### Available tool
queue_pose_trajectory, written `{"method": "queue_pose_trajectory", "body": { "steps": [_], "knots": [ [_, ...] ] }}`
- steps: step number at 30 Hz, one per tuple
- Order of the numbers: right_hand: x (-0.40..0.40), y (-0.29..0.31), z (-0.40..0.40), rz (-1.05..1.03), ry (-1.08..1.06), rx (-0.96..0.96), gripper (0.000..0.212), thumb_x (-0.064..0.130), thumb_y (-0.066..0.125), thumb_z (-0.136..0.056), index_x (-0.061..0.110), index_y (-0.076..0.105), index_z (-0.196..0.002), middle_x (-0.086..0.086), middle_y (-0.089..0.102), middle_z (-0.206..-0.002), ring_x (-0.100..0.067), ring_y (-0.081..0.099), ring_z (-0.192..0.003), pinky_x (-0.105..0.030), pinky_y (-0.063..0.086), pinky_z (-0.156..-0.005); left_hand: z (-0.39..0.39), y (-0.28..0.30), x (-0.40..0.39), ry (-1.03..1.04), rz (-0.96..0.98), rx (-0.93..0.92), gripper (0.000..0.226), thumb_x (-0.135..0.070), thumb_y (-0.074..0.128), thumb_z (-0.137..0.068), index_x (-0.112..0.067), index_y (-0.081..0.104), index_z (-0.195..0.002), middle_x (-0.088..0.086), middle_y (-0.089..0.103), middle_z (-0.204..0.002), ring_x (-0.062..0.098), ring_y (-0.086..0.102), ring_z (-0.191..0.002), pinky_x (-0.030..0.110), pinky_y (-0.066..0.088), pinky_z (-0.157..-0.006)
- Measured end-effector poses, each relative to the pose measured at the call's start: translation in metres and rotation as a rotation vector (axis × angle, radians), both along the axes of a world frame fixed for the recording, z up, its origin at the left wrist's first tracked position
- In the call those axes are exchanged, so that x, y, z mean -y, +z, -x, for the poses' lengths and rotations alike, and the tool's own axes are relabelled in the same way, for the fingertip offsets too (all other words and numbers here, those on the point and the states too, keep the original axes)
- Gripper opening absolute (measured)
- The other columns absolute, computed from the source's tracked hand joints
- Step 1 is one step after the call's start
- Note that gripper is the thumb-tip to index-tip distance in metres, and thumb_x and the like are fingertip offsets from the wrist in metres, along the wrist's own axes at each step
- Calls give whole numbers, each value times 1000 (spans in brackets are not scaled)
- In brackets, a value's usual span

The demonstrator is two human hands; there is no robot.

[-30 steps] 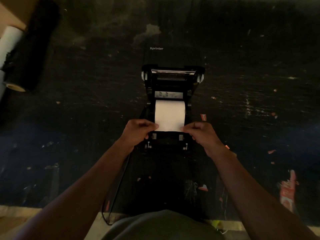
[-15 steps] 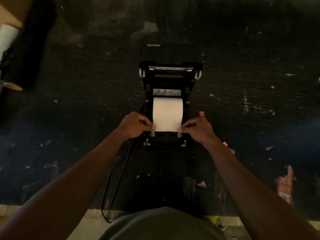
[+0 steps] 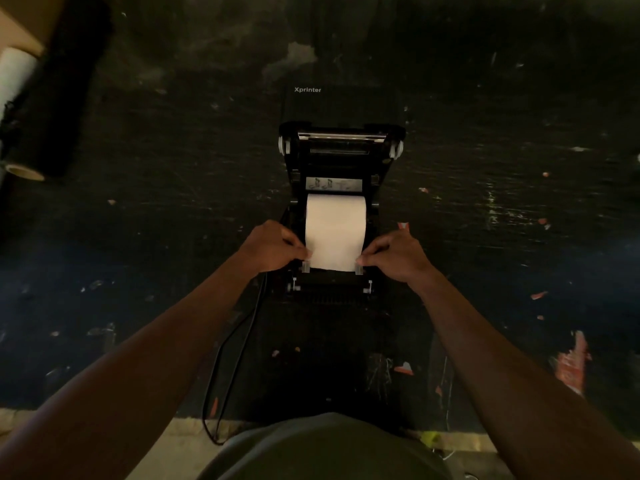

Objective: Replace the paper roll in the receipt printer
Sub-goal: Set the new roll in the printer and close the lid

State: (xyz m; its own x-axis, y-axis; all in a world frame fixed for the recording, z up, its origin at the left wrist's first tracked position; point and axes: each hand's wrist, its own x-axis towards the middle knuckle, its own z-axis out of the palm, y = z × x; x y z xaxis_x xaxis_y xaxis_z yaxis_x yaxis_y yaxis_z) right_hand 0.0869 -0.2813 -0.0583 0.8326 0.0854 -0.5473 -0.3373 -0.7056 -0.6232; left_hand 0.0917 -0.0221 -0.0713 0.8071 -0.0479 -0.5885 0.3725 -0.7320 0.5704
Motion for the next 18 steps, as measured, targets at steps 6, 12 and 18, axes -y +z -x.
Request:
{"method": "queue_pose_trajectory", "body": {
  "steps": [6, 12, 18],
  "knots": [
    [-6, 1, 22, 208, 117, 455, 10, 22, 80, -81, 26, 72, -78, 5, 71, -86, -5, 60, -75, -37, 56, -84, -7, 9, 7, -99, -102, -32, 17, -32, 85, -79, -16, 82, -82, 1, 78, -87, 13, 70, -79, 24, 48, -71],
    [-31, -9, 60, 336, 537, 634, 29, 29, 68, -85, 17, 73, -111, -3, 66, -115, -24, 62, -110, -45, 47, -92, -9, 16, 12, -121, -170, -82, 23, -33, 86, -77, -14, 84, -91, 4, 81, -94, 16, 73, -87, 33, 58, -84],
    [-33, -17, 65, 404, 597, 610, 31, 33, 52, -89, 18, 70, -109, -2, 65, -115, -23, 62, -107, -42, 41, -92, 42, 29, 29, -203, -432, 376, 30, -46, 71, -86, -19, 64, -76, -1, 67, -82, 20, 66, -74, 38, 60, -68]
  ]
}}
